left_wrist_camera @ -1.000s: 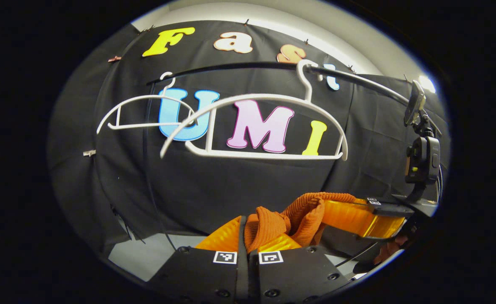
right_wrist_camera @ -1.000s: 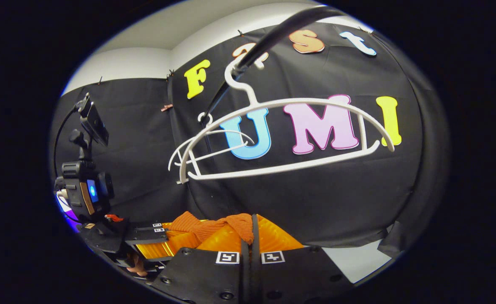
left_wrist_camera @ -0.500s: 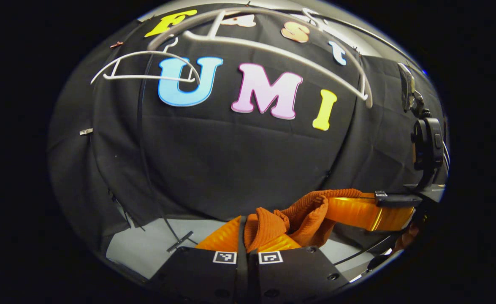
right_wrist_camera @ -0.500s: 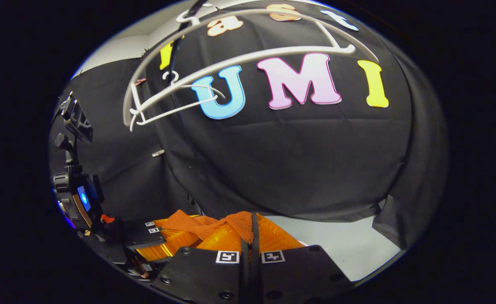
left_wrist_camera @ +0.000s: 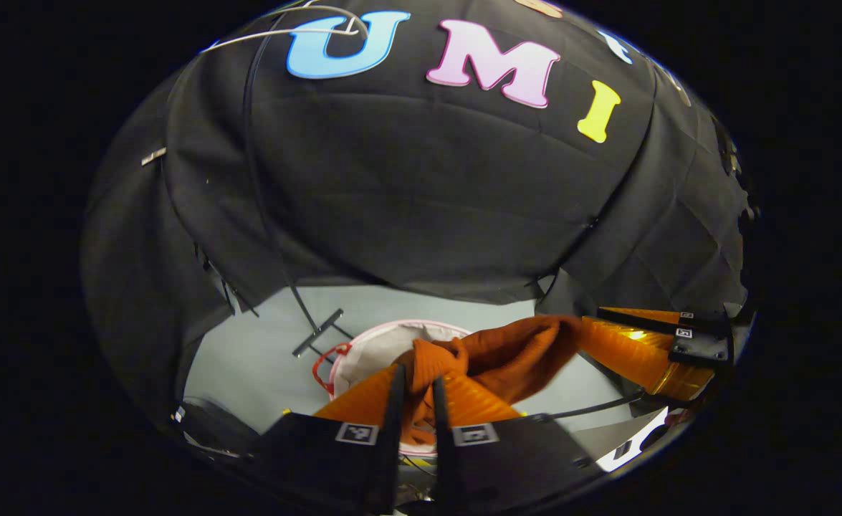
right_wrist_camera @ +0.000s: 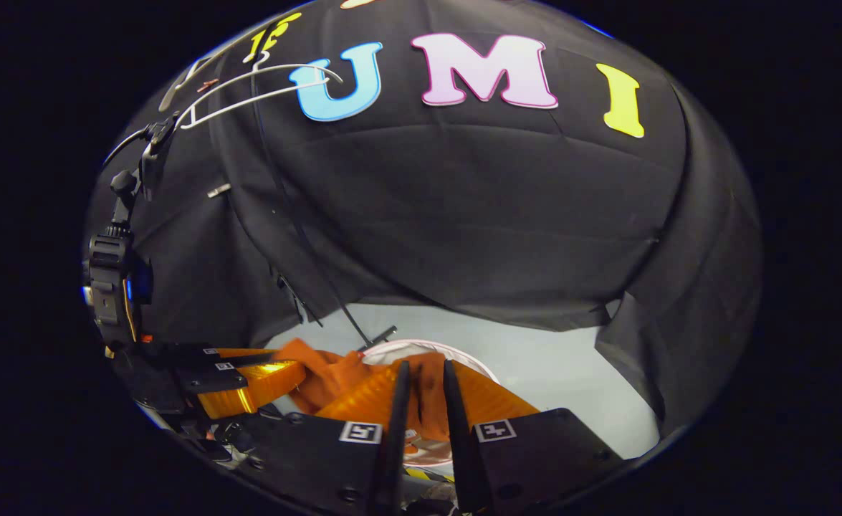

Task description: Grasp the clothes on the hanger with both hands and then place them into the laundry hamper below.

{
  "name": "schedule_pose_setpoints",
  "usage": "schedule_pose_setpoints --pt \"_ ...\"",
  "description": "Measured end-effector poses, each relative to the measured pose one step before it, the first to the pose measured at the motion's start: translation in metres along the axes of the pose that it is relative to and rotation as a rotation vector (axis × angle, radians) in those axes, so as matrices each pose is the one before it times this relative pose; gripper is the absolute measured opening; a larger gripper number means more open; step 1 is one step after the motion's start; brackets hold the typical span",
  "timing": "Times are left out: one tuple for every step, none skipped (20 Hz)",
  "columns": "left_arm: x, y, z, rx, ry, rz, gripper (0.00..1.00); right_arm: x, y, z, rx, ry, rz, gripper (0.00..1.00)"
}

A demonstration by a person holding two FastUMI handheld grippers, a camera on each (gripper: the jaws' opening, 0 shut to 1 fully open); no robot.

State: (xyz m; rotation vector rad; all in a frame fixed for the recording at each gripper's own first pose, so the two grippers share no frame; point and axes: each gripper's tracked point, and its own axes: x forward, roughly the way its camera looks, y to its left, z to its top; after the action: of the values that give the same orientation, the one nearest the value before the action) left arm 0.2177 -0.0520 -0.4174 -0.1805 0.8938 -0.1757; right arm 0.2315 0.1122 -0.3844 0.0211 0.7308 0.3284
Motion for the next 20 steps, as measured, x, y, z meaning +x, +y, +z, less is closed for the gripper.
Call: schedule_pose_setpoints --pt "0.00146 0.00159 -0.00353 0.00572 -0.00049 0.01229 0.59 0.00285 0.00108 0.00451 0.00880 -0.00555 0.00472 0.54" --pt "-0.00244 0.00424 0.00599 0.00891 -0.00600 0.01866 0.77 0.00063 -0.00463 -0.00174 0.00021 -0.00015 -0.02323 0.76" --pt "-0.00073 0.00146 0.00262 0.01042 -0.00404 0.00397 0.95 -0.00463 -0.00575 -0.00605 -0.01531 0.00779 -0.03498 0.98" --pt "-0.00132 -0.00084 -0.00390 0.00609 -0.00161 -0.00446 0.96 0.00124 -0.00498 -0.00205 -0.01645 0.00673 -0.02574 0.95" --pt "-0.00325 -0.00161 0.00184 0.00480 -0.00409 -0.00261 0.96 -0.00036 -0.00041 0.00019 -0.00969 0.00118 -0.00196 1.00" --pt "-0.00443 -0.00105 0.00002 0.00195 -0.00714 -0.00067 0.96 -0.00238 0.00229 0.00121 -0.00565 -0.00435 0.00339 0.99" --pt "-0.00320 -0.00258 0.00136 -0.00085 -0.00491 -0.00515 0.96 -0.00410 0.00150 -0.00109 -0.00152 0.00001 -0.00282 0.99" --pt "-0.00473 -0.00299 0.00051 -0.00080 -0.00632 -0.00486 0.96 -0.00319 0.00276 -0.00244 -0.00065 0.00955 0.00729 0.99" --pt "-0.00368 -0.00119 0.00267 0.00249 -0.00736 -0.00356 0.96 -0.00471 0.00417 -0.00129 0.00304 0.00426 0.00202 0.99" --pt "-0.00520 -0.00105 0.00091 0.00519 -0.01171 -0.00120 0.96 -0.00604 0.00082 0.00223 -0.00571 -0.00958 -0.01193 0.99" --pt "-0.00564 0.00004 0.00357 0.00543 -0.01332 -0.00152 0.96 -0.00539 -0.00078 0.00284 -0.00894 -0.01245 -0.01376 1.00" --pt "-0.00702 0.00086 0.00294 0.00337 -0.01572 0.00089 0.96 -0.00612 0.00076 0.00241 -0.00666 -0.00908 -0.00970 1.00" --pt "-0.00833 0.00047 0.00460 0.00199 -0.01880 -0.00027 0.96 -0.00576 0.00117 0.00121 -0.00219 -0.00750 -0.00649 0.99" --pt "-0.00906 -0.00241 0.00554 0.00409 -0.02109 0.00193 0.96 -0.00749 0.00048 0.00307 0.00418 -0.01216 -0.01024 1.00" --pt "-0.00897 0.00250 0.00643 0.00897 -0.02422 0.00721 0.96 -0.00910 0.00025 0.00401 0.00845 -0.01460 -0.01206 1.00" --pt "-0.00919 0.00325 0.00584 0.01108 -0.02680 0.00826 0.96 -0.00858 0.00017 0.00586 0.01133 -0.02128 -0.01191 1.00" --pt "-0.00974 0.00190 0.00866 0.01097 -0.02906 0.00439 0.95 -0.01006 -0.00066 0.00759 0.00664 -0.02514 -0.01189 1.00" --pt "-0.01248 0.00118 0.00761 0.00916 -0.02886 0.00270 0.96 -0.01156 -0.00122 0.00870 0.00154 -0.02804 -0.01420 1.00" --pt "-0.01187 0.00077 0.00926 0.00956 -0.03070 -0.00125 0.96 -0.01053 0.00022 0.00862 0.00117 -0.03215 -0.00880 1.00" --pt "-0.01176 -0.00055 0.00896 0.00929 -0.03302 -0.00273 0.95 -0.01050 -0.00001 0.01012 0.00088 -0.03181 -0.00694 1.00"
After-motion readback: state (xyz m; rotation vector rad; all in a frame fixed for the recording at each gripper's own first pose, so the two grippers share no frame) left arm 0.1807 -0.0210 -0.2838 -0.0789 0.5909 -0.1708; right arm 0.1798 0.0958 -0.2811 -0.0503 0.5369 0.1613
